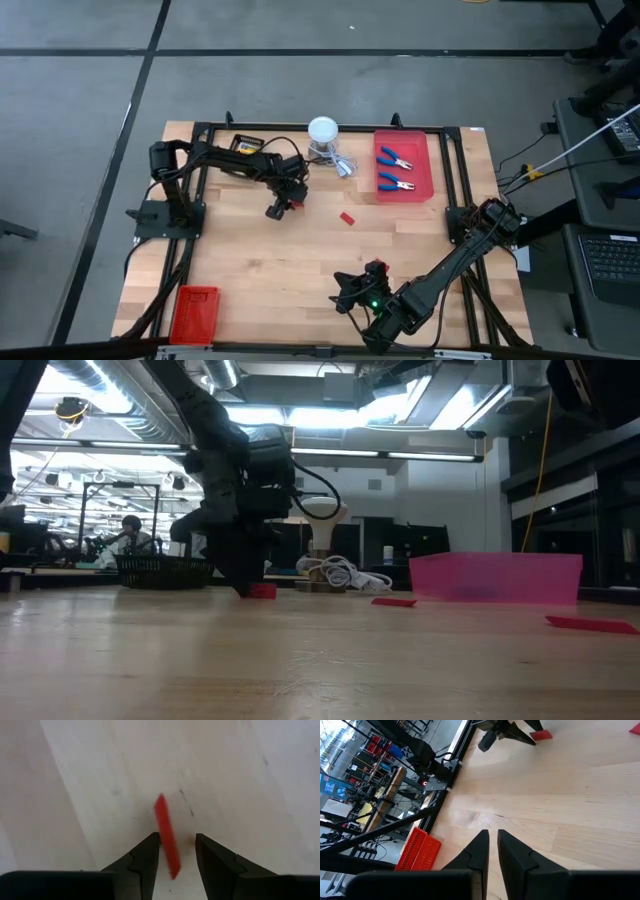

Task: Pick & Place School Supplies
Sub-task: Put the red eraser into the red bin

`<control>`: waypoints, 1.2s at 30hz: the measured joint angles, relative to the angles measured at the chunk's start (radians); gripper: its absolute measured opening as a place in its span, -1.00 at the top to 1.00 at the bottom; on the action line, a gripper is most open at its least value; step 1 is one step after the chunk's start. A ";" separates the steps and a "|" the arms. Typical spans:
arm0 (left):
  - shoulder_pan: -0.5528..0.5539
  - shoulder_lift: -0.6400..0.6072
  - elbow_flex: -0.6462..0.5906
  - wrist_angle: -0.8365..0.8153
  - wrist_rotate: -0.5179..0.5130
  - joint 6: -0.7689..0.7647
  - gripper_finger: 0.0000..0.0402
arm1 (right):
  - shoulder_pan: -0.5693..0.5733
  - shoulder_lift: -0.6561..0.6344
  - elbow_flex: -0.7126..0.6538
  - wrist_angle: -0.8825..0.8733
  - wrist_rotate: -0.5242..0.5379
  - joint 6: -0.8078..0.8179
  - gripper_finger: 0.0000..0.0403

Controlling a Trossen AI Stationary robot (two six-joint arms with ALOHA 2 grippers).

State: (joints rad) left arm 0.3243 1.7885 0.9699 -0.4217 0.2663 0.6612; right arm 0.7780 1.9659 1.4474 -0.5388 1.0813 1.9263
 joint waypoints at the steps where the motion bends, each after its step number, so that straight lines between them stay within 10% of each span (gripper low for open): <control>1: 0.003 0.000 0.000 0.001 -0.004 0.000 0.38 | 0.000 0.000 0.000 0.000 0.000 0.000 0.78; 12: 0.007 0.040 0.005 0.022 0.013 -0.028 0.40 | 0.000 0.000 0.000 0.004 0.000 0.001 0.78; 23: -0.001 0.004 0.003 -0.042 -0.018 -0.132 0.92 | 0.000 0.000 0.000 0.006 0.003 0.000 0.79; 36: -0.445 -0.561 -0.011 -0.537 0.157 -0.670 0.92 | -0.004 0.000 0.000 0.000 0.052 -0.060 0.79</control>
State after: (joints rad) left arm -0.1203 1.2280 0.9584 -0.9587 0.4229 -0.0092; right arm 0.7742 1.9659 1.4471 -0.5385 1.1338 1.8659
